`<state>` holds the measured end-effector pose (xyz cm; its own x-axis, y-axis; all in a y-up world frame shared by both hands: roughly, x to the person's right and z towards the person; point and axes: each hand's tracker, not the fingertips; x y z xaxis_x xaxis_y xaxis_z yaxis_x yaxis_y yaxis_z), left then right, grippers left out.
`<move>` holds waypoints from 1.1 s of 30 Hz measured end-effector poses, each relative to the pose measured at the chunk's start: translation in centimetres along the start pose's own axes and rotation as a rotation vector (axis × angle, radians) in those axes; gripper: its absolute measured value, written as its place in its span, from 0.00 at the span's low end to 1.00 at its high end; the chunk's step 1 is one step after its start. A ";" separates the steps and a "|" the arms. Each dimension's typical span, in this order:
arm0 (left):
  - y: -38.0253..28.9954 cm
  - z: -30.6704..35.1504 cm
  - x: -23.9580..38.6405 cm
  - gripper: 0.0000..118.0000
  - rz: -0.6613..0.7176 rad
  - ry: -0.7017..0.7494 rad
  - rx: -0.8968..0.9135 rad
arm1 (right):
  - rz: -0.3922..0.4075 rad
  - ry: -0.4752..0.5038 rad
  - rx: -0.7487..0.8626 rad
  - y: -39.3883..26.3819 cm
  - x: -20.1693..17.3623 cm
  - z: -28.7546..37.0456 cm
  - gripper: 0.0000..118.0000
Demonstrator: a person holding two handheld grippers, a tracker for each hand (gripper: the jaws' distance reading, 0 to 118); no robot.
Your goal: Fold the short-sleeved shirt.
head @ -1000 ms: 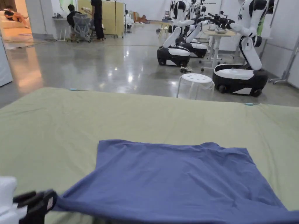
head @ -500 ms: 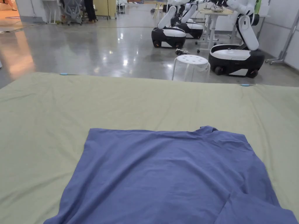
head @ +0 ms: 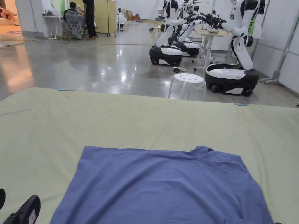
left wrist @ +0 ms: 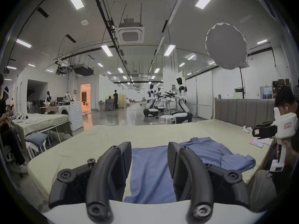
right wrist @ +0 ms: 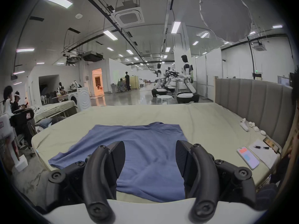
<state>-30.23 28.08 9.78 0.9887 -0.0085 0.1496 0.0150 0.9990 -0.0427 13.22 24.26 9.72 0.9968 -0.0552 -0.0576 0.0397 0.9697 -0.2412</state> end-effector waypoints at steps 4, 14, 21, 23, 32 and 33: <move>-0.5 -0.6 0.6 0.05 -0.019 -0.003 -0.049 | 0.015 0.018 -0.019 -0.8 -1.9 -1.0 0.00; -2.5 -0.7 -0.6 0.02 -0.006 0.018 -0.126 | 0.042 0.016 -0.074 -2.5 -3.2 -2.1 0.00; -5.3 -0.4 -5.1 0.25 0.075 -0.017 -0.278 | 0.051 0.058 -0.077 -3.2 -3.3 -1.9 0.00; -7.3 -0.6 -6.8 0.46 0.115 -0.016 -0.381 | 0.027 0.068 -0.108 -3.4 -3.4 -2.0 0.00; -14.9 -3.6 -9.6 0.46 0.202 -0.005 -0.654 | -0.010 0.055 -0.161 -4.2 -2.7 -2.0 0.00; -15.4 -3.9 -9.8 0.46 0.200 0.002 -0.658 | -0.009 0.051 -0.163 -4.2 -2.6 -1.9 0.00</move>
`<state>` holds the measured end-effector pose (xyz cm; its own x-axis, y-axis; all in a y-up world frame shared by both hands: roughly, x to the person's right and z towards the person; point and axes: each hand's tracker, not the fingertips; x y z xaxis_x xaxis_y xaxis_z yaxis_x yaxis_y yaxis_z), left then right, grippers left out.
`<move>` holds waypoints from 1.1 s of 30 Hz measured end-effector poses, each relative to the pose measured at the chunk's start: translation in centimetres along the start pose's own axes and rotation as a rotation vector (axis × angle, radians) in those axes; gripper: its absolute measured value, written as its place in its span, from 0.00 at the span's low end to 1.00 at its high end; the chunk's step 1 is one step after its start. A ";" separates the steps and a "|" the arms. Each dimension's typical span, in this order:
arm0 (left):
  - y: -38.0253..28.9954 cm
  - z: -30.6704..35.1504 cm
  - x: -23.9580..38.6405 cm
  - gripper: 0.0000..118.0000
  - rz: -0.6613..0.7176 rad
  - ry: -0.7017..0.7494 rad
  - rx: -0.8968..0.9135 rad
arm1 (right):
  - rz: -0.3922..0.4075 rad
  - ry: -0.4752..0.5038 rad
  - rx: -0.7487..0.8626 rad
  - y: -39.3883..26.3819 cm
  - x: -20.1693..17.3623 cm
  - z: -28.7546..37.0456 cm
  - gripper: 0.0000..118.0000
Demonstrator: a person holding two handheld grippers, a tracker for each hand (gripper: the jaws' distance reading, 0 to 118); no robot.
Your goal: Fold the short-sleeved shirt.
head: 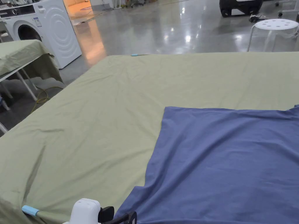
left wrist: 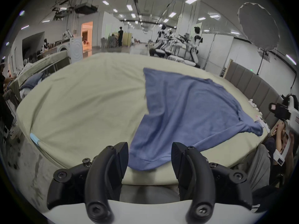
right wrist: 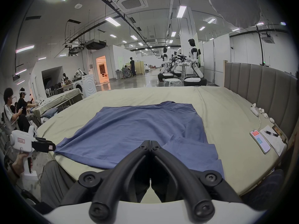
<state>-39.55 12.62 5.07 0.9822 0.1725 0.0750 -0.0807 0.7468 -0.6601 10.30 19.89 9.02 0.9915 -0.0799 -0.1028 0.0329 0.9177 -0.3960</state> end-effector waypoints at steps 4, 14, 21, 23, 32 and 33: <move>-0.4 -2.2 -0.7 0.43 0.034 0.031 -0.121 | -0.002 -0.021 -0.015 -0.1 0.6 0.3 0.00; 0.2 -2.8 2.0 0.13 -0.113 0.086 -0.161 | -0.016 -0.171 -0.069 -0.5 4.0 1.6 0.00; -0.1 -2.8 2.9 0.13 -0.165 0.116 -0.159 | -0.186 -0.323 -0.246 -3.0 11.0 1.7 0.51; 0.2 -2.6 3.4 0.13 -0.160 0.115 -0.161 | -0.257 -0.290 -0.312 -4.6 12.6 0.8 0.53; 0.5 -2.2 4.1 0.13 -0.127 0.108 -0.154 | -0.213 -0.253 -0.441 -6.3 14.1 -2.4 0.12; 0.4 -2.2 4.2 0.13 -0.129 0.110 -0.151 | -0.222 -0.227 -0.415 -6.2 14.3 -2.1 0.02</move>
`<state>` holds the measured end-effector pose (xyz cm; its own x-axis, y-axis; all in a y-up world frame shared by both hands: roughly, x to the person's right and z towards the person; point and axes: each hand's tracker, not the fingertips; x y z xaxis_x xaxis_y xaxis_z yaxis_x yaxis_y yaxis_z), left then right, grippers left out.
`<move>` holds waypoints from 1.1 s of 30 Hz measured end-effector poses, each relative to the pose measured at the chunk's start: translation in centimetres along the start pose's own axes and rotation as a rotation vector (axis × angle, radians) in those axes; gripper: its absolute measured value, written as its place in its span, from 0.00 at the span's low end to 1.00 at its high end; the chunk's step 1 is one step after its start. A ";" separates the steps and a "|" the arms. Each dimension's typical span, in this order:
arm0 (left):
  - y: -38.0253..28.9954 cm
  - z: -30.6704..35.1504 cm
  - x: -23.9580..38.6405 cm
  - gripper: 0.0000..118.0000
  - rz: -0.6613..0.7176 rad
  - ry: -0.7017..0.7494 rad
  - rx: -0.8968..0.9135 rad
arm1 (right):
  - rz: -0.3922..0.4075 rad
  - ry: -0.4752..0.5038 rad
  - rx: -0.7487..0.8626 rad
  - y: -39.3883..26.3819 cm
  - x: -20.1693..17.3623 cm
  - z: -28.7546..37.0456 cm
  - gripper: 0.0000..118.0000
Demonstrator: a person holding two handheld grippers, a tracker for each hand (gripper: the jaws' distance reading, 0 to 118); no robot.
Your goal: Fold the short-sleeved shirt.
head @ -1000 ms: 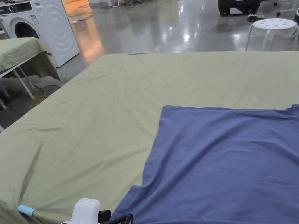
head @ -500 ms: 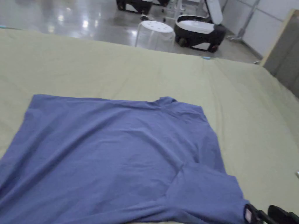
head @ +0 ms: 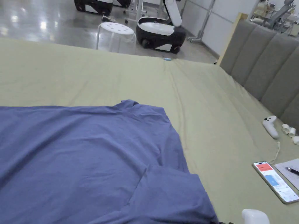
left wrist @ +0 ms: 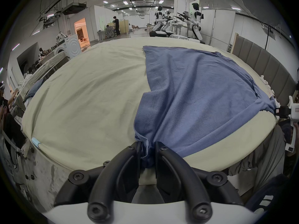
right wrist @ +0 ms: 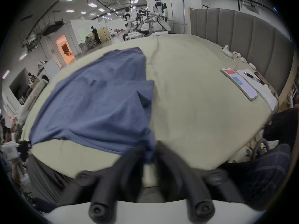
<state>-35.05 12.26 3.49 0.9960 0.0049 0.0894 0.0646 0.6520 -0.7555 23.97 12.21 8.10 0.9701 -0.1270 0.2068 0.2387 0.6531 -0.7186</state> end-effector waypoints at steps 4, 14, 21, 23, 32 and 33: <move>0.2 0.8 -0.2 0.12 0.013 -0.009 0.018 | 0.021 0.006 0.041 -0.1 -0.7 0.5 0.01; 12.4 0.5 -3.4 0.06 0.132 -0.142 0.278 | 0.050 0.066 0.254 10.9 -2.5 -0.4 0.01; 20.5 -10.4 -4.2 0.06 0.117 -0.145 0.160 | 0.007 0.050 0.141 19.3 -3.8 -10.6 0.01; 21.1 -13.3 -4.4 0.06 0.128 -0.132 0.099 | 0.011 0.008 0.105 19.9 -4.1 -13.2 0.01; 19.0 -9.8 -4.1 0.47 0.054 -0.161 0.252 | 0.016 -0.008 0.144 18.1 -4.4 -12.3 0.74; 18.5 -8.4 -4.3 0.47 0.052 -0.209 0.298 | 0.027 0.013 0.188 17.9 -4.6 -10.9 0.75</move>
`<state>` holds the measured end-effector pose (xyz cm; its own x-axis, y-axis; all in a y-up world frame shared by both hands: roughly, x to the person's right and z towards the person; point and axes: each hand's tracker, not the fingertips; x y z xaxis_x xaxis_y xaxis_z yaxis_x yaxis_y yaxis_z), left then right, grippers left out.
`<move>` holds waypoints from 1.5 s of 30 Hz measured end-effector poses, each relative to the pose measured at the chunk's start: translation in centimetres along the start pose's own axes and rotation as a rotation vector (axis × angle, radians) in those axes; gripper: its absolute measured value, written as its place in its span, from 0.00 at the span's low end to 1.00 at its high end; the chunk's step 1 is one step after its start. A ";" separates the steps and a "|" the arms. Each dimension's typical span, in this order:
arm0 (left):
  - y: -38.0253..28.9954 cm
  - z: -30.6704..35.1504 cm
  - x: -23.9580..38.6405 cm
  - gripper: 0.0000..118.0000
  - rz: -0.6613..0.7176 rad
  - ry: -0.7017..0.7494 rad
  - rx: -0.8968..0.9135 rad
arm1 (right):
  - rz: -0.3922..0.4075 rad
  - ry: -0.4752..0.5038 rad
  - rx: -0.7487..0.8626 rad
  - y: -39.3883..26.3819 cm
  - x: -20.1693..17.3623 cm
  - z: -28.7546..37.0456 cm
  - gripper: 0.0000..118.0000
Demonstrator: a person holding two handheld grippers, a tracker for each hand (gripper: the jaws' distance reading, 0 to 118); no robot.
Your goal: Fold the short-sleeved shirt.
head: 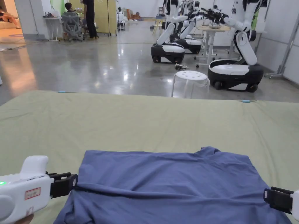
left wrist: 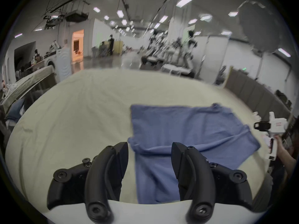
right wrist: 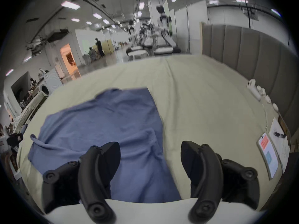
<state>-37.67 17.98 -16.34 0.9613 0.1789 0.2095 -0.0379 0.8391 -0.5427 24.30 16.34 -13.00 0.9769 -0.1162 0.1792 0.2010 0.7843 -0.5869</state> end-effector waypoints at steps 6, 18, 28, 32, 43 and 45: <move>-0.5 12.2 5.4 0.47 -0.132 0.007 0.347 | 0.111 0.065 0.256 -1.6 -2.8 9.5 0.75; -6.3 19.7 12.8 0.03 -0.226 0.150 0.339 | 0.196 0.129 0.372 -10.4 -9.0 18.6 0.00; -6.4 18.4 10.3 0.02 -0.092 0.111 0.225 | 0.204 0.153 0.318 -10.5 -10.1 18.4 0.00; -4.9 13.6 7.2 0.47 0.007 0.022 0.037 | 0.194 0.179 0.318 -10.5 -10.0 18.5 0.00; -4.9 -4.9 -0.1 0.45 0.128 0.127 -0.363 | 0.167 0.177 0.232 -11.8 -7.8 17.1 0.00; -5.4 -5.2 0.0 0.40 0.121 0.105 -0.350 | 0.155 0.161 0.217 -12.0 -7.1 16.9 0.00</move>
<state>-36.02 10.80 -17.59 0.9790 0.1971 0.0524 -0.0747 0.5855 -0.8072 13.72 18.07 6.08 0.9971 -0.0665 -0.0366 0.0456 0.9098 -0.4125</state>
